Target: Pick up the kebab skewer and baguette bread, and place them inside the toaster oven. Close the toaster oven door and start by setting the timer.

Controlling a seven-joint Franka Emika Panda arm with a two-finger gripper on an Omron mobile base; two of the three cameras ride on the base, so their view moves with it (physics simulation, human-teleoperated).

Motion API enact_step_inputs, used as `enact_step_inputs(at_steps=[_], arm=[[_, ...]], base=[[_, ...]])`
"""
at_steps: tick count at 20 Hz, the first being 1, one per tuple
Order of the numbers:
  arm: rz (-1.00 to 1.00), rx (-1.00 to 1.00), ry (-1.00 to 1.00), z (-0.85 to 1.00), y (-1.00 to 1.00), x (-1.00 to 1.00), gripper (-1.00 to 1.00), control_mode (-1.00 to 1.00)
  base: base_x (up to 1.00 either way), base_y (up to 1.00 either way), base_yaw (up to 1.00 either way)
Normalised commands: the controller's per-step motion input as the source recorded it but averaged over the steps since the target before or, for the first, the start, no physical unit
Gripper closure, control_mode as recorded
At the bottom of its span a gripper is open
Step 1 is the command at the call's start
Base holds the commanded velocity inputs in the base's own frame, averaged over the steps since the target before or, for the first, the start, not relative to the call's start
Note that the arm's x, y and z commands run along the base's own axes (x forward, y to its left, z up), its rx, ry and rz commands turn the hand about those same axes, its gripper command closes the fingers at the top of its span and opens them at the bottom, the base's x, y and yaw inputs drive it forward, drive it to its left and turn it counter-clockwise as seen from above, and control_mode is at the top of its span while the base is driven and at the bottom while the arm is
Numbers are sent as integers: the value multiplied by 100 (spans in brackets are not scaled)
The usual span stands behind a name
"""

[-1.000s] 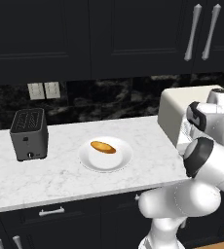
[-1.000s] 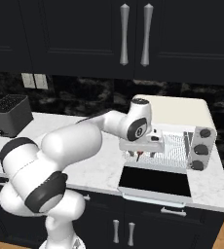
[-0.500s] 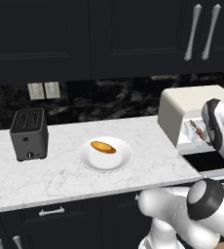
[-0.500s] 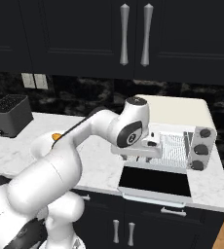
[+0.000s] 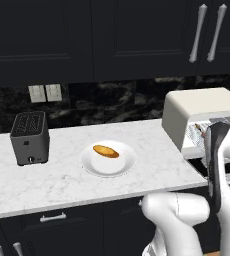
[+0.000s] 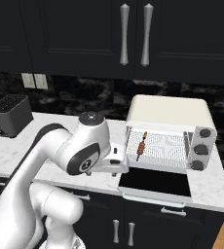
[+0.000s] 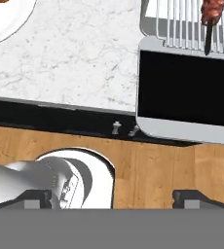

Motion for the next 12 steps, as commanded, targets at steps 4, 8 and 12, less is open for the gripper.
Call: enact_step_inputs(at_steps=[4, 8, 12], arm=[[16, -3, -3, 11, 100, -25, -100, -100], [17, -11, 0, 13, 100, 3, -100, -100], [15, -10, 0, 23, 100, 68, -100, -100]], base=[[0, 0, 0], [0, 0, 0], [0, 0, 0]])
